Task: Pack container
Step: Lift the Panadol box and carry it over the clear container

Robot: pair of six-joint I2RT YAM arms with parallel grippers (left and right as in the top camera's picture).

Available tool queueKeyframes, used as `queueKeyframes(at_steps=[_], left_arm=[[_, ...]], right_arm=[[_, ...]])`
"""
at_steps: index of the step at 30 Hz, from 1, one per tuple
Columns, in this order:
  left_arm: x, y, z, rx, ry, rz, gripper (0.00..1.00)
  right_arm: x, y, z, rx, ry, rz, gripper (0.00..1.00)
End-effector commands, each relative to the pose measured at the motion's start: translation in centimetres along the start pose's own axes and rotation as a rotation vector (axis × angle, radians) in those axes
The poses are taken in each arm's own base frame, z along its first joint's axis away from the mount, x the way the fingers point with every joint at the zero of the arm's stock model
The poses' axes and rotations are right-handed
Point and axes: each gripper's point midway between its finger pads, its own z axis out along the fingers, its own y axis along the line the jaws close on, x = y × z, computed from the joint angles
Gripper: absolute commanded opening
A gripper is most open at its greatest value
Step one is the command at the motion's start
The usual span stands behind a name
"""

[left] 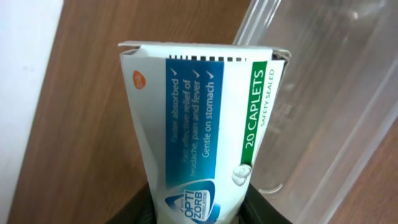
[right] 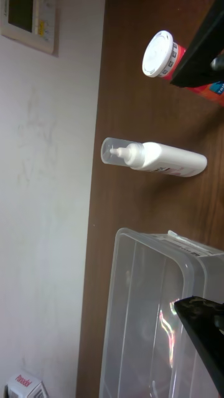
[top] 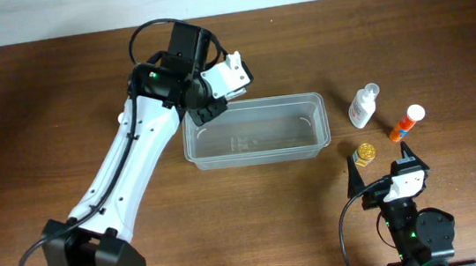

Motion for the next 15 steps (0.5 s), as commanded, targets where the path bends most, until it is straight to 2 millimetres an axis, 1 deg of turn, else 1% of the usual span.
queueKeyframes(at_steps=[1, 4, 10, 15], left_arm=[[-1.2, -1.2, 1.4, 0.076, -0.042, 0.021, 0.34], [-0.7, -1.6, 2.3, 0.103, -0.019, 0.031, 0.35], [0.5, -2.7, 4.0, 0.161, 0.026, 0.142, 0.35], [1.1, -3.1, 4.9, 0.186, 0.047, 0.147, 0.35]], right_arm=[[0.3, -0.3, 0.0, 0.017, 0.001, 0.003, 0.98], [0.3, -0.3, 0.0, 0.017, 0.001, 0.003, 0.98], [0.3, -0.3, 0.0, 0.017, 0.001, 0.003, 0.98], [0.3, -0.3, 0.0, 0.017, 0.001, 0.003, 0.98]])
